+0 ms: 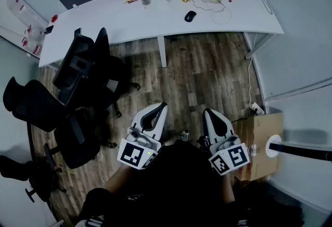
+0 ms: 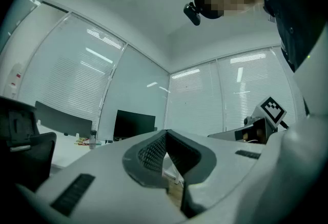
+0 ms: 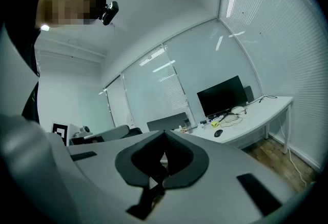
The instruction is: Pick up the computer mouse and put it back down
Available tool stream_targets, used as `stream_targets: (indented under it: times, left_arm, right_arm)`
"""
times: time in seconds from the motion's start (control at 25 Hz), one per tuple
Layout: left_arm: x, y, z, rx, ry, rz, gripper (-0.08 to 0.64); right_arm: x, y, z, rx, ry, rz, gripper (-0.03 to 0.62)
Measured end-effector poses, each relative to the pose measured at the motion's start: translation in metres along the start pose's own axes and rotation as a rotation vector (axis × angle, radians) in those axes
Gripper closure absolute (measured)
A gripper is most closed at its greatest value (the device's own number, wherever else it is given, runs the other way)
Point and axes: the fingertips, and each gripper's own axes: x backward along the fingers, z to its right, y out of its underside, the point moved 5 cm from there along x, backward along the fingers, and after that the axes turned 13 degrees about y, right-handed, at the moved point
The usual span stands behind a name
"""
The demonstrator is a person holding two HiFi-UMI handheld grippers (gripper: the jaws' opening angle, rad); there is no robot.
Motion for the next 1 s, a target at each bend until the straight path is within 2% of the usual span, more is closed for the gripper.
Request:
stream_targets:
  times: [0.2, 0.4, 0.68, 1.0]
  left_arm:
    - [-0.022, 0.008, 0.029, -0.036, -0.002, -0.013, 0.552]
    - [-0.033, 0.014, 0.047, -0.052, -0.034, -0.019, 0.552]
    - [-0.047, 0.015, 0.055, -0.069, -0.094, -0.013, 0.552]
    - [-0.070, 0.024, 0.063, -0.062, -0.110, -0.041, 0.552]
  right_arm:
    - [0.015, -0.001, 0.028, -0.003, -0.008, 0.005, 0.594]
    - [0.022, -0.001, 0.050, 0.005, -0.038, -0.002, 0.594]
    - [0.028, -0.009, 0.070, 0.013, -0.064, 0.008, 0.594]
    - [0.028, -0.014, 0.097, 0.007, -0.051, 0.012, 0.594]
